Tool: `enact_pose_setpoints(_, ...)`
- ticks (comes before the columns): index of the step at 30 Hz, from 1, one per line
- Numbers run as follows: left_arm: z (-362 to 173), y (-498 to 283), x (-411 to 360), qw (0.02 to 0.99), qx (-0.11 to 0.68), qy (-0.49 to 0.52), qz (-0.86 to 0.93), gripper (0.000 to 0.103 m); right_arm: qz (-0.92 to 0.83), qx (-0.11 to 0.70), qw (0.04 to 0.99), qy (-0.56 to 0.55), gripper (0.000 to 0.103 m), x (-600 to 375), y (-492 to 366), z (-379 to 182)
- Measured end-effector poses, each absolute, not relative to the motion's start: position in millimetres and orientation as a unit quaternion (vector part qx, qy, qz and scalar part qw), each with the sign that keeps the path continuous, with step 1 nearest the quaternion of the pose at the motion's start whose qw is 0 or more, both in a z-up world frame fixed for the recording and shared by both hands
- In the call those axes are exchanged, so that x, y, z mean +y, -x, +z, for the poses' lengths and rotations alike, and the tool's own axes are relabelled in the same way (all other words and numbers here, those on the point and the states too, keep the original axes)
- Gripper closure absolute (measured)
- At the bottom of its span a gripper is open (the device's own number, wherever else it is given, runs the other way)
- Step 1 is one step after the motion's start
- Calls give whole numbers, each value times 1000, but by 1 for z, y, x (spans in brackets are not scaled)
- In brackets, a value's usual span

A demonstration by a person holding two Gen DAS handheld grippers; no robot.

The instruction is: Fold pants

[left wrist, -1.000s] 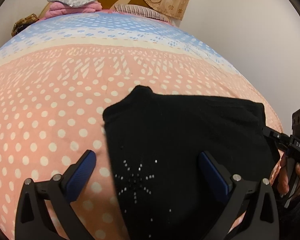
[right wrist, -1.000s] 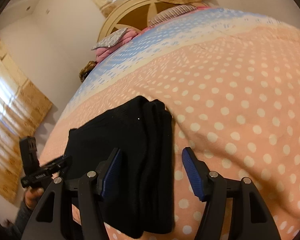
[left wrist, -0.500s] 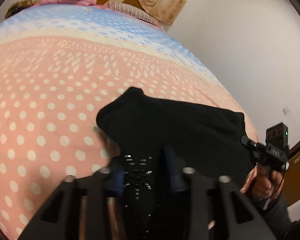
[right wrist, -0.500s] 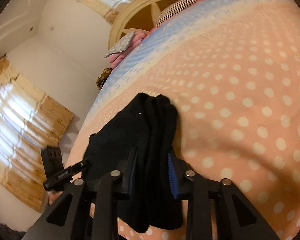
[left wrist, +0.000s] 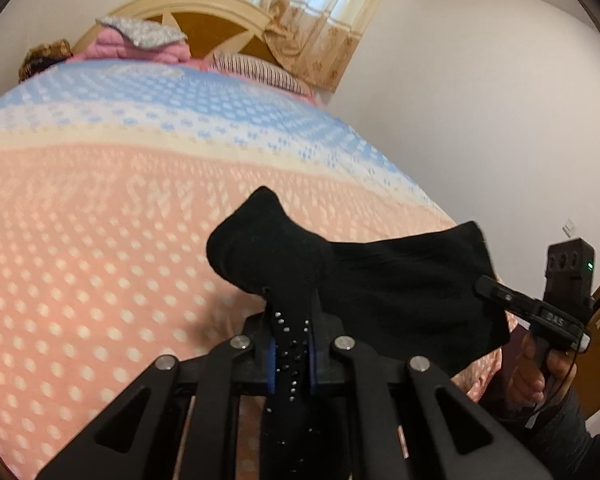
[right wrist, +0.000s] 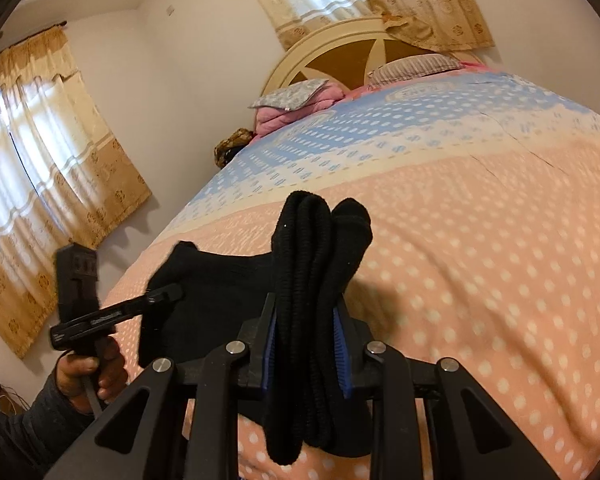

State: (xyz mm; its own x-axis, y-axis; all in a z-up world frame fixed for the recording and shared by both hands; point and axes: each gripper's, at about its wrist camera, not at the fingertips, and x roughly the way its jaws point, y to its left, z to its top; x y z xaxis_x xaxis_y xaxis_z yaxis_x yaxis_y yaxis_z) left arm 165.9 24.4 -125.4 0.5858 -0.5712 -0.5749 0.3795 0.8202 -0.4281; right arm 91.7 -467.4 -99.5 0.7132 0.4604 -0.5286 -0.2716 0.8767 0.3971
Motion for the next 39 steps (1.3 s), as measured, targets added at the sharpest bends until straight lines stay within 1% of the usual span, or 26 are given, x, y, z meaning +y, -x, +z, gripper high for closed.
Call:
enact_pose_setpoints(8,-100,-177,94,911,334,130,-203,92,255,334,897,-136,78,-415,-167,-78)
enact_pose_setpoints(13,-100,-192,138,926,324,124,-152,92,293,345,885,-112,78,-355,-223,-73)
enact_pose_setpoints(17,-104,-211,175,931,324,128,-109,92,312,359,874,-102,78,-307,-264,-82)
enact_pose_setpoints(24,-125,-232,217,929,338,138,-62,92,327,385,859,-84,78,-234,-316,-107)
enact_pose_setpoints(28,-142,-235,236,924,351,145,-53,92,324,403,852,-86,78,-217,-342,-124)
enact_pose_setpoints(32,-174,-249,236,911,385,141,-48,91,311,422,848,-84,78,-208,-359,-146)
enact_pose_setpoints(33,-179,-251,236,908,392,139,-43,87,308,427,846,-85,78,-208,-361,-151)
enact_pose_setpoints(34,-183,-249,237,907,397,138,-39,85,304,432,845,-86,78,-208,-363,-156)
enact_pose_setpoints(36,-192,-250,237,904,402,143,-29,71,296,446,839,-94,78,-211,-370,-170)
enact_pose_setpoints(37,-194,-250,238,904,401,146,-21,66,296,452,836,-100,76,-214,-372,-174)
enact_pose_setpoints(38,-196,-248,237,905,399,146,-15,59,293,458,833,-105,74,-216,-374,-178)
enact_pose_setpoints(39,-197,-248,239,905,399,145,-14,55,291,460,832,-107,73,-218,-374,-180)
